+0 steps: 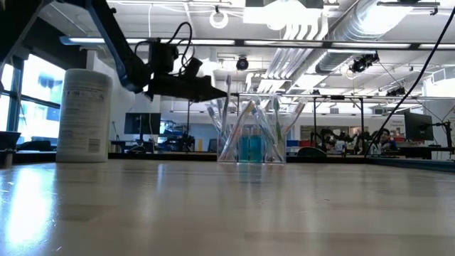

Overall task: Pick & Place toothbrushing station
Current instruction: Put the purple toothbrush into the transparent organizer, then return to Home Position

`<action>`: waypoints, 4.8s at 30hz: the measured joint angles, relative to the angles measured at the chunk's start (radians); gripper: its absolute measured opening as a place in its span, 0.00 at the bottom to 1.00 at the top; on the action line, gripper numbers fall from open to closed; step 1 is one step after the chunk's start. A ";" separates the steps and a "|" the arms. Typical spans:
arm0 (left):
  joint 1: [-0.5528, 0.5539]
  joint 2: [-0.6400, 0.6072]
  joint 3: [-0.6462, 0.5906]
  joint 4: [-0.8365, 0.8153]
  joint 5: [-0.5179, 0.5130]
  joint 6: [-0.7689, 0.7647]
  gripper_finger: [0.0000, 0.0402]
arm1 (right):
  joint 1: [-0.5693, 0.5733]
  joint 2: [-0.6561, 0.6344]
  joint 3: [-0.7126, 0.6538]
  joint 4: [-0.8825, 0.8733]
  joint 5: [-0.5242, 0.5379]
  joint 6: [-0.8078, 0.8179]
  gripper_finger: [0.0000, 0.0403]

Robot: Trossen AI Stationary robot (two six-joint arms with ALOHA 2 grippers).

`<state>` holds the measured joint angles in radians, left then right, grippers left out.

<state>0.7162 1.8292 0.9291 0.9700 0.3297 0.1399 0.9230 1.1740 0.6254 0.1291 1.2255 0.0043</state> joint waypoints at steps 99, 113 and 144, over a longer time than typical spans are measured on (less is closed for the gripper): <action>-0.182 -1.089 -0.488 -0.907 0.127 -0.063 0.01 | -0.683 -0.513 -0.382 0.212 -0.779 0.057 0.01; -0.358 -1.503 -0.690 -0.920 0.121 -0.162 0.00 | -0.688 -0.527 -0.615 0.457 -0.780 0.077 0.00; -0.577 -1.756 -0.908 -0.902 -0.005 -0.164 0.00 | -0.688 -0.533 -0.618 0.398 -0.780 0.029 0.00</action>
<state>0.1393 0.0733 0.0213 0.0679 0.3246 -0.0238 0.2355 0.6415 0.0071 0.5270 0.4458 0.0331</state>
